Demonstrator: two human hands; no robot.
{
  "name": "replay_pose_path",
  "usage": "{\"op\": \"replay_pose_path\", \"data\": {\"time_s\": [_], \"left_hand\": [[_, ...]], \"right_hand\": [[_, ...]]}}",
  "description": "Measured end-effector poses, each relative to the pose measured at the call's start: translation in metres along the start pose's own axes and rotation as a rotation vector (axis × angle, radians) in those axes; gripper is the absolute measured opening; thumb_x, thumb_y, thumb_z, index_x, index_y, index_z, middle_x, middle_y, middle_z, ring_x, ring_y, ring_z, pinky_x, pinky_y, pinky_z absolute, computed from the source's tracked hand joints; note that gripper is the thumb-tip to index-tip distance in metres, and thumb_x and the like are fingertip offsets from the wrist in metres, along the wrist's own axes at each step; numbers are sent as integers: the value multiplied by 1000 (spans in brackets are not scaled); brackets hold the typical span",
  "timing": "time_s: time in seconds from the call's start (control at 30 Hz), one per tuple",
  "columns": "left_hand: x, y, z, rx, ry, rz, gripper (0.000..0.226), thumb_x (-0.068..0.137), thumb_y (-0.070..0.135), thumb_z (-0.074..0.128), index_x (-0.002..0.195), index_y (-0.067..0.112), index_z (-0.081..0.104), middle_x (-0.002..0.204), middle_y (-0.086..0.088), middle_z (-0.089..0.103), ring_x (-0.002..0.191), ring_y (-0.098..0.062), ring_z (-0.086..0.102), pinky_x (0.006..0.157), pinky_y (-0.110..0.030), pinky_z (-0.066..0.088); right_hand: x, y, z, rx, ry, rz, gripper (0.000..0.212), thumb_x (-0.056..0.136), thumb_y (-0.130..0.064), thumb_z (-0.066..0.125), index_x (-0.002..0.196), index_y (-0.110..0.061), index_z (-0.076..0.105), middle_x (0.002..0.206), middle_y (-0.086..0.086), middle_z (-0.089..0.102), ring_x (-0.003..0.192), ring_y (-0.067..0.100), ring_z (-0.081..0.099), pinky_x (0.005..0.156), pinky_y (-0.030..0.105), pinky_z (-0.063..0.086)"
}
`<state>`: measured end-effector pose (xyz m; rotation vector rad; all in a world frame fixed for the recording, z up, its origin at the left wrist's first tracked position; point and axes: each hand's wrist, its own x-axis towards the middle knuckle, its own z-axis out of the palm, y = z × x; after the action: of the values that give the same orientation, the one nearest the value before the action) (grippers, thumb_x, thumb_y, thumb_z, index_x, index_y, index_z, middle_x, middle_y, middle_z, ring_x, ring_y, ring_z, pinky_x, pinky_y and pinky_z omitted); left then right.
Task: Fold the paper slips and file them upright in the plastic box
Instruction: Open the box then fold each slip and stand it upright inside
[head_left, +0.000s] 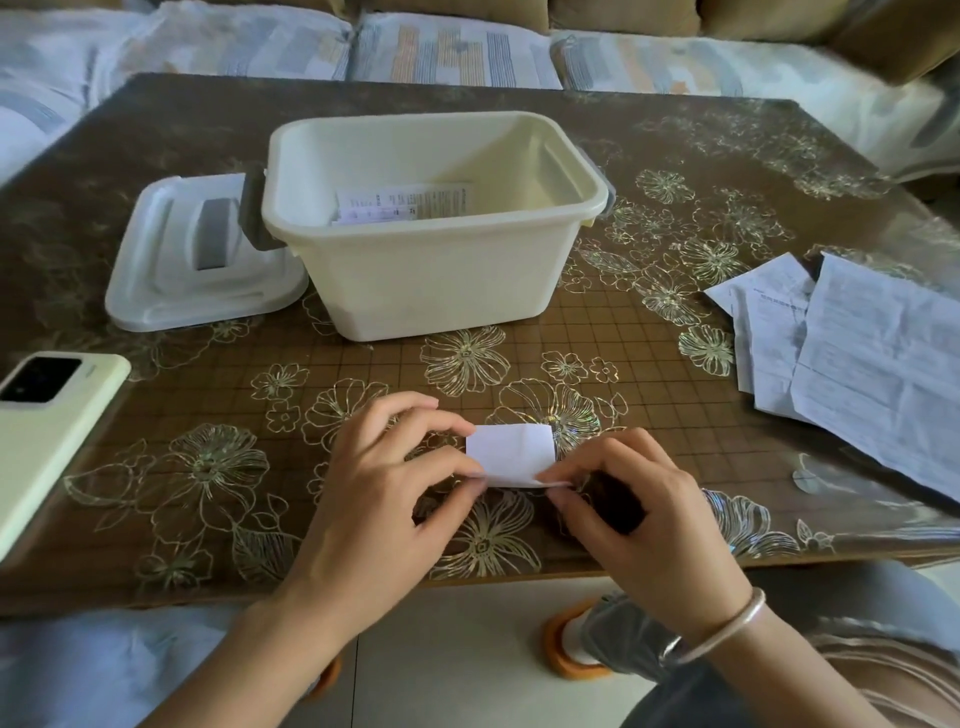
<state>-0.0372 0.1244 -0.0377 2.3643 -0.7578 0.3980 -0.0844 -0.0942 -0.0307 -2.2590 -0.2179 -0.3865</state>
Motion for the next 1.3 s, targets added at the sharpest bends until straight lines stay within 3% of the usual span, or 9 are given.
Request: {"op": "replay_pose_path", "data": {"time_s": [0.13, 0.23, 0.37, 0.6, 0.73, 0.9, 1.0, 1.1, 1.3], "left_hand": [[5, 3, 5, 29, 30, -100, 33, 90, 45, 52, 81, 23, 73, 109, 13, 65, 117, -16, 48, 100, -36, 36], [8, 6, 9, 94, 62, -173, 30, 88, 46, 53, 73, 23, 65, 106, 10, 65, 114, -17, 49, 96, -33, 35], [11, 7, 12, 151, 58, -210, 25, 85, 41, 62, 69, 22, 62, 104, 6, 62, 107, -18, 49, 88, -34, 38], [13, 11, 13, 197, 47, -234, 23, 82, 38, 64, 67, 22, 56, 106, 5, 61, 100, -21, 53, 84, -37, 38], [15, 15, 12, 224, 22, -259, 17, 81, 38, 64, 76, 23, 57, 103, 5, 60, 98, -21, 53, 84, -37, 40], [19, 18, 12, 153, 11, -215, 21, 79, 22, 73, 97, 22, 62, 105, 5, 58, 99, -18, 52, 84, -33, 43], [19, 18, 14, 165, 14, -149, 13, 80, 15, 74, 89, 21, 68, 104, 6, 59, 102, -18, 52, 85, -34, 44], [18, 12, 15, 101, 38, -147, 9, 88, 23, 64, 90, 21, 72, 103, 8, 62, 105, -17, 52, 87, -38, 47], [19, 6, 1, 60, -5, -66, 46, 90, 59, 50, 93, 20, 75, 106, 10, 65, 112, -13, 52, 92, -35, 46]], "right_hand": [[9, -4, 10, -136, 81, 44, 30, 79, -53, 56, 99, -32, 64, 93, -38, 53, 86, 4, 53, 72, 19, 45], [15, -2, 19, -215, 128, 66, 33, 80, -47, 61, 108, -29, 61, 74, -25, 56, 82, 8, 47, 69, 23, 39], [16, -2, 27, -321, 167, 73, 32, 80, -36, 64, 109, -25, 59, 70, -16, 56, 77, 11, 43, 65, 26, 37], [14, -4, 28, -345, 150, 75, 29, 81, -33, 61, 109, -25, 61, 76, -16, 55, 78, 14, 43, 67, 33, 45], [16, -8, 26, -375, 142, 58, 32, 84, -36, 57, 113, -22, 59, 96, -6, 54, 88, 17, 46, 74, 32, 43], [24, -9, 18, -568, 59, -247, 10, 85, -29, 64, 91, -23, 70, 103, -5, 63, 98, 22, 53, 75, 34, 42], [31, -1, 9, -552, -72, -336, 25, 85, -45, 61, 92, -24, 72, 100, -9, 66, 100, 20, 55, 76, 32, 41], [37, 1, -1, -576, -173, -400, 33, 85, -50, 56, 93, -23, 73, 97, -8, 67, 95, 19, 59, 74, 30, 44], [55, -9, -13, -556, -216, -530, 16, 93, -22, 55, 96, -15, 69, 70, -7, 64, 65, 17, 58, 58, 32, 51]]}}
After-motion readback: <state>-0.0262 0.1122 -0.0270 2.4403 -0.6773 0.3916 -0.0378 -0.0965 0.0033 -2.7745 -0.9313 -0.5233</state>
